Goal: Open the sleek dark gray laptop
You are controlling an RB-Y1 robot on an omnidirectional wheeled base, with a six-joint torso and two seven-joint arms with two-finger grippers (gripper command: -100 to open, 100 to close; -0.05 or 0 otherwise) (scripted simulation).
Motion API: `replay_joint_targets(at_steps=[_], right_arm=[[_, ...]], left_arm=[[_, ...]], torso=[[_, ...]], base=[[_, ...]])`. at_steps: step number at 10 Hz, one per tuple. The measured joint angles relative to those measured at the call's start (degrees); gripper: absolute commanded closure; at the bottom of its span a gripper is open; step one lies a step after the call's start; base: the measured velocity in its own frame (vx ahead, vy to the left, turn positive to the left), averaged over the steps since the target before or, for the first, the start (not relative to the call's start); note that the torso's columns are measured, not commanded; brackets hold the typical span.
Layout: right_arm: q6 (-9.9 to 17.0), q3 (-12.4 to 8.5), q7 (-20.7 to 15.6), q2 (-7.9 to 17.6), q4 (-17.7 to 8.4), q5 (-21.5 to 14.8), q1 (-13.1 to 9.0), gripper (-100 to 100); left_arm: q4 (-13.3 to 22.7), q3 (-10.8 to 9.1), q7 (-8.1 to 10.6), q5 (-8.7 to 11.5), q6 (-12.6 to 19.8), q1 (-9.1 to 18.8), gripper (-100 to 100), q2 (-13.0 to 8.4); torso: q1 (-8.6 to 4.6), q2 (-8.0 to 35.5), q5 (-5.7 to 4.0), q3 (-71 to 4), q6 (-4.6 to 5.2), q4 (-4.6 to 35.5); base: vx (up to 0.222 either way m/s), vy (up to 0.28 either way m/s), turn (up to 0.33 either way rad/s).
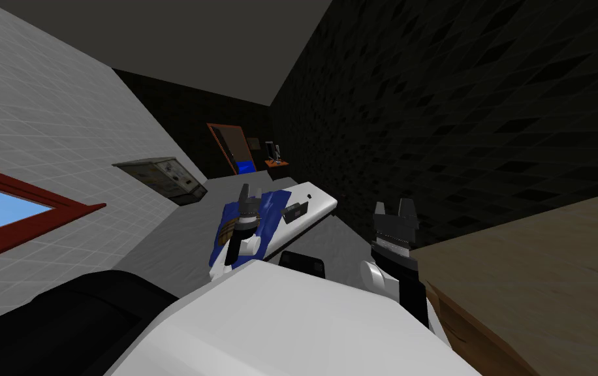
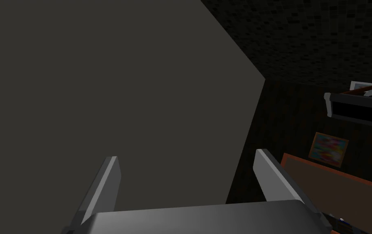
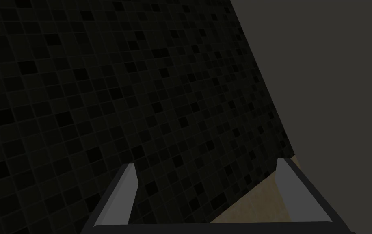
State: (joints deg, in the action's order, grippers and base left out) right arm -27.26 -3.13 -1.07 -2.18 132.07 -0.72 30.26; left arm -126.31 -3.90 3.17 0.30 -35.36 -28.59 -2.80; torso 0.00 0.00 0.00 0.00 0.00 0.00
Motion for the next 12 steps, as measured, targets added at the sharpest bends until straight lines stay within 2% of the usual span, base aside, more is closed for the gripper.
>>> replay_joint_targets(at_steps=[2,9,10,12], right_arm=[[0.0,0.0,0.0,0.0,0.0,0.0,0.0,0],[0.0,0.0,0.0,0.0,0.0,0.0,0.0,0],[0.0,0.0,0.0,0.0,0.0,0.0,0.0,0],[0.0,0.0,0.0,0.0,0.0,0.0,0.0,0]], left_arm=[[0.0,0.00,0.00,0.0,0.0,0.0,0,0.0],[0.0,0.00,0.00,0.0,0.0,0.0,0,0.0],[0.0,0.00,0.00,0.0,0.0,0.0,-100,0.0],[2.5,-0.36,-0.68,-0.2,0.2,0.6,-100,-2.4]], torso=[[0.00,6.0,0.00,-12.0,0.00,6.0],[0.00,35.4,0.00,-70.7,0.00,35.4],[0.00,39.6,0.00,-79.2,0.00,39.6],[-0.28,42.2,-0.09,-84.2,0.00,42.1]], base=[[0.000,0.000,0.000],[0.000,0.000,0.000],[-0.042,-0.085,-0.051],[-0.053,-0.117,-0.037]])
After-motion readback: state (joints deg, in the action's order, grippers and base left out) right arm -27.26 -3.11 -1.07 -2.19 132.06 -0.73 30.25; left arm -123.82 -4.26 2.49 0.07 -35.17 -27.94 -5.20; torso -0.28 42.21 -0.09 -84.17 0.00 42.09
